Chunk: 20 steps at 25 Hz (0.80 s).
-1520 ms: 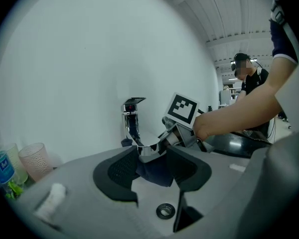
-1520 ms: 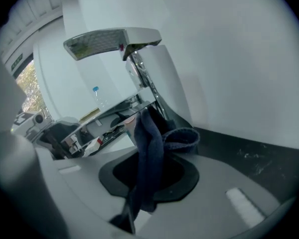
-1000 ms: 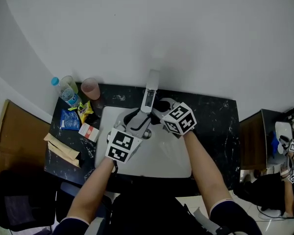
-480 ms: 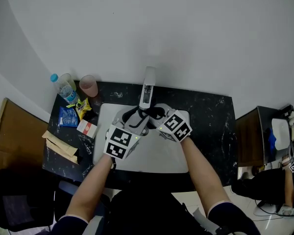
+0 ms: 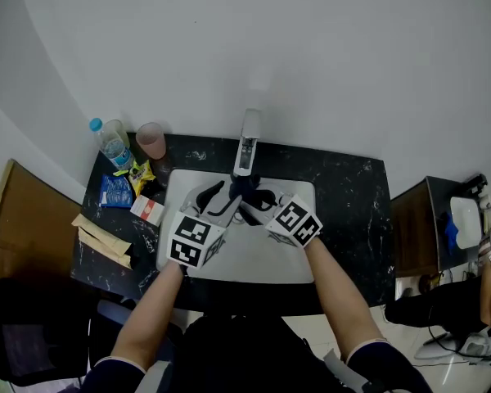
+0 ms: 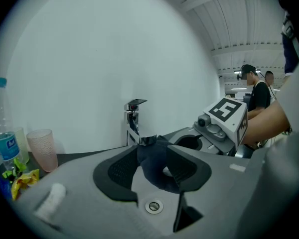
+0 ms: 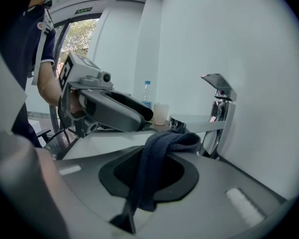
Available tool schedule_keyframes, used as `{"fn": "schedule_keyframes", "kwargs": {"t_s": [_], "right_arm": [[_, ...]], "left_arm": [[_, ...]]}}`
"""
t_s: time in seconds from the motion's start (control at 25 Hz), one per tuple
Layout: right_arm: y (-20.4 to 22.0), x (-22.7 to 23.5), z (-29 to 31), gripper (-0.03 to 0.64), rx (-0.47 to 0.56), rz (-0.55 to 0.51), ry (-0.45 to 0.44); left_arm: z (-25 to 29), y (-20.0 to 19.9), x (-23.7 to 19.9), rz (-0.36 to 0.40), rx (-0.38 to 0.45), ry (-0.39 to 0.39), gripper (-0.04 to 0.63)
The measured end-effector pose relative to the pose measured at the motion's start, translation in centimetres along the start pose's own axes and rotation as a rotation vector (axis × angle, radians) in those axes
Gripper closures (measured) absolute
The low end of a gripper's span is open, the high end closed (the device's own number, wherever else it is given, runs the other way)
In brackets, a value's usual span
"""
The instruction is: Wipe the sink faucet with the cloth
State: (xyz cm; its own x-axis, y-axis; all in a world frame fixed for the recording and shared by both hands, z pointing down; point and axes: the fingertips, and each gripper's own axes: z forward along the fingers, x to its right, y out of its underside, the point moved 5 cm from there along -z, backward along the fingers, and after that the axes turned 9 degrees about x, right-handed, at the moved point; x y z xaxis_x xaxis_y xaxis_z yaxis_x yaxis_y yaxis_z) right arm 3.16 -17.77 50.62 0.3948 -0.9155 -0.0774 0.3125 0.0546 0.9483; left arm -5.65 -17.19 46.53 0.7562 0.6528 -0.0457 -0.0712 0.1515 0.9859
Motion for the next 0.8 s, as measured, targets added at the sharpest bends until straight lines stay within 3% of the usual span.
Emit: {"fn": "schedule_keyframes", "kwargs": {"t_s": [0.28, 0.44, 0.68, 0.8], "right_arm": [[-0.1, -1.7, -2.9, 0.55, -0.017, -0.035, -0.02], [-1.1, -1.1, -5.6, 0.55, 0.013, -0.041, 0.037], [-6.0, 7.3, -7.8, 0.549, 0.048, -0.112, 0.257], [-9.5, 11.4, -6.9, 0.549, 0.002, -0.199, 0.304]], "left_arm": [[-0.3, -0.1, -0.8, -0.016, -0.003, -0.016, 0.408], [0.2, -0.3, -1.0, -0.012, -0.002, -0.013, 0.408], [1.6, -0.6, -1.1, 0.029, -0.024, -0.03, 0.408], [2.3, -0.7, -0.7, 0.041, -0.027, -0.016, 0.408]]}}
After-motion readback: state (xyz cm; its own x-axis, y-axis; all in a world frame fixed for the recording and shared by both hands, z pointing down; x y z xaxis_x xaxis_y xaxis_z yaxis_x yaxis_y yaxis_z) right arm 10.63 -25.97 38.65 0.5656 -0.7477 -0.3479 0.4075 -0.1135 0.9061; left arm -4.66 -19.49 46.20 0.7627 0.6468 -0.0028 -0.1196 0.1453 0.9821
